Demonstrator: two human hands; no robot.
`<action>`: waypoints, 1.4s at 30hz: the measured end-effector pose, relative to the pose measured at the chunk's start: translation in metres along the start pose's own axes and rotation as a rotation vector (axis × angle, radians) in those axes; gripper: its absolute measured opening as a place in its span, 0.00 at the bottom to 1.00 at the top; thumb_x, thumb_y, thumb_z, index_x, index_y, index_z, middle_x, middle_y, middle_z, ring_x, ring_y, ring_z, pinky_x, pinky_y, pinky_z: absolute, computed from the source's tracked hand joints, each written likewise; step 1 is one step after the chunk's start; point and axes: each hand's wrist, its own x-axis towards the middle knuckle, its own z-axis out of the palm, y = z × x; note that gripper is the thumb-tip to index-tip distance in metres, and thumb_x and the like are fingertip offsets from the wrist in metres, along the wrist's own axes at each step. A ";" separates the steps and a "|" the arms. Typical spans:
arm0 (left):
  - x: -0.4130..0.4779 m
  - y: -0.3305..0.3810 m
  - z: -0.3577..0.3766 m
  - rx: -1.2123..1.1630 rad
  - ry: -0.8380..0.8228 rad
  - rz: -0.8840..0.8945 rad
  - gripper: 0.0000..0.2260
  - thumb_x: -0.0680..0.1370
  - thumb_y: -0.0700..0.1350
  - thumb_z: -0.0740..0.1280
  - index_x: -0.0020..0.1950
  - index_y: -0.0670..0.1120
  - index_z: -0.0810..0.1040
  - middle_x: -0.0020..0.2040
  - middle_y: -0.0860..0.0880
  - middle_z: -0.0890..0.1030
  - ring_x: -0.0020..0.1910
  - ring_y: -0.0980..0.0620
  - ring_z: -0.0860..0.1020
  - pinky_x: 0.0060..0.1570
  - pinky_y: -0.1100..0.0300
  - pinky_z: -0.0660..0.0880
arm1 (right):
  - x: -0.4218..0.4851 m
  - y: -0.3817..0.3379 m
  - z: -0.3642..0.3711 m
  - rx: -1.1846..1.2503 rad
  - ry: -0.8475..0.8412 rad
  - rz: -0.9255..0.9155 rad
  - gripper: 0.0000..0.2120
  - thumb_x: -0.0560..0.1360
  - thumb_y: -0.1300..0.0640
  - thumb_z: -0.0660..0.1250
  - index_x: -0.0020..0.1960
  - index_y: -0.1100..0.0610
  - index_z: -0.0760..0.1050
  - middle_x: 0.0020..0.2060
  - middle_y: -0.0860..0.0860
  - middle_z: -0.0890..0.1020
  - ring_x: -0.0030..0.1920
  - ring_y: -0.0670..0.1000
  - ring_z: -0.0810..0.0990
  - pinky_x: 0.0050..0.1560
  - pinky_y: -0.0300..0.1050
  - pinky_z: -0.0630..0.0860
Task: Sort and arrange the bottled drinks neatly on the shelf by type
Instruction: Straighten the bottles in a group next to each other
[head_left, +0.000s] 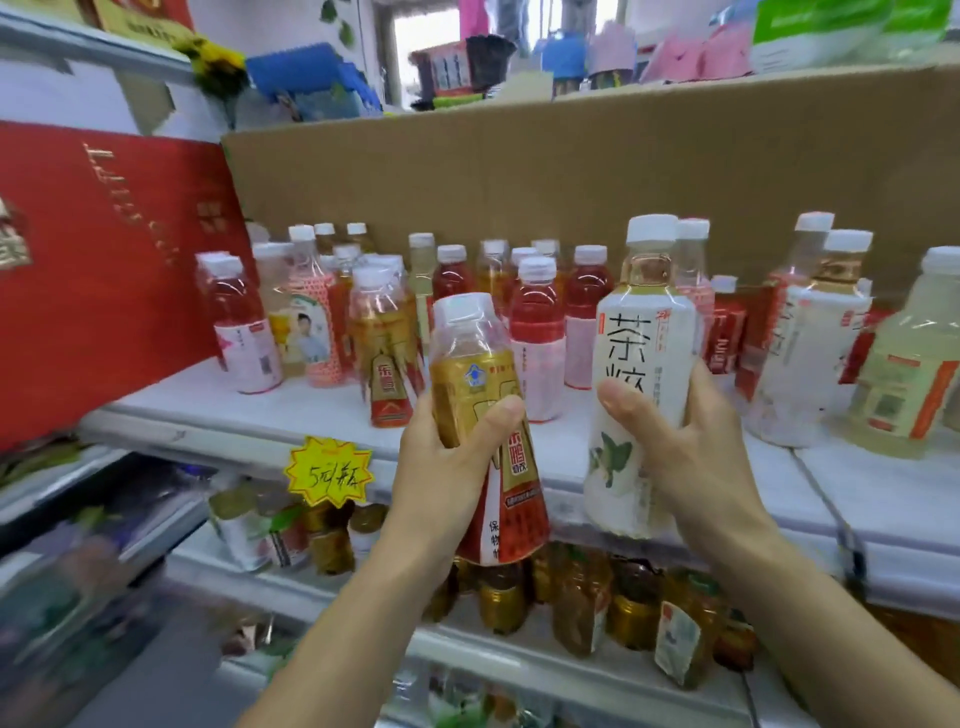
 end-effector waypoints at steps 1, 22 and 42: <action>0.006 0.001 -0.018 0.010 -0.003 0.007 0.24 0.67 0.59 0.73 0.61 0.53 0.77 0.52 0.52 0.85 0.52 0.52 0.84 0.56 0.46 0.80 | 0.000 0.000 0.018 0.005 0.006 -0.001 0.23 0.62 0.38 0.70 0.55 0.41 0.72 0.47 0.38 0.83 0.46 0.40 0.83 0.42 0.43 0.81; 0.128 0.015 -0.338 0.012 0.083 0.048 0.21 0.68 0.56 0.77 0.58 0.55 0.77 0.52 0.51 0.86 0.52 0.49 0.84 0.53 0.45 0.80 | 0.059 0.026 0.373 -0.016 0.024 0.059 0.26 0.72 0.51 0.75 0.62 0.49 0.65 0.51 0.42 0.79 0.47 0.35 0.80 0.39 0.29 0.75; 0.174 -0.001 -0.327 0.002 -0.030 0.069 0.25 0.69 0.56 0.74 0.63 0.50 0.75 0.53 0.51 0.85 0.52 0.51 0.84 0.54 0.48 0.81 | 0.100 0.059 0.414 -0.321 -0.102 0.094 0.38 0.73 0.43 0.70 0.75 0.50 0.54 0.70 0.50 0.65 0.72 0.52 0.63 0.74 0.58 0.64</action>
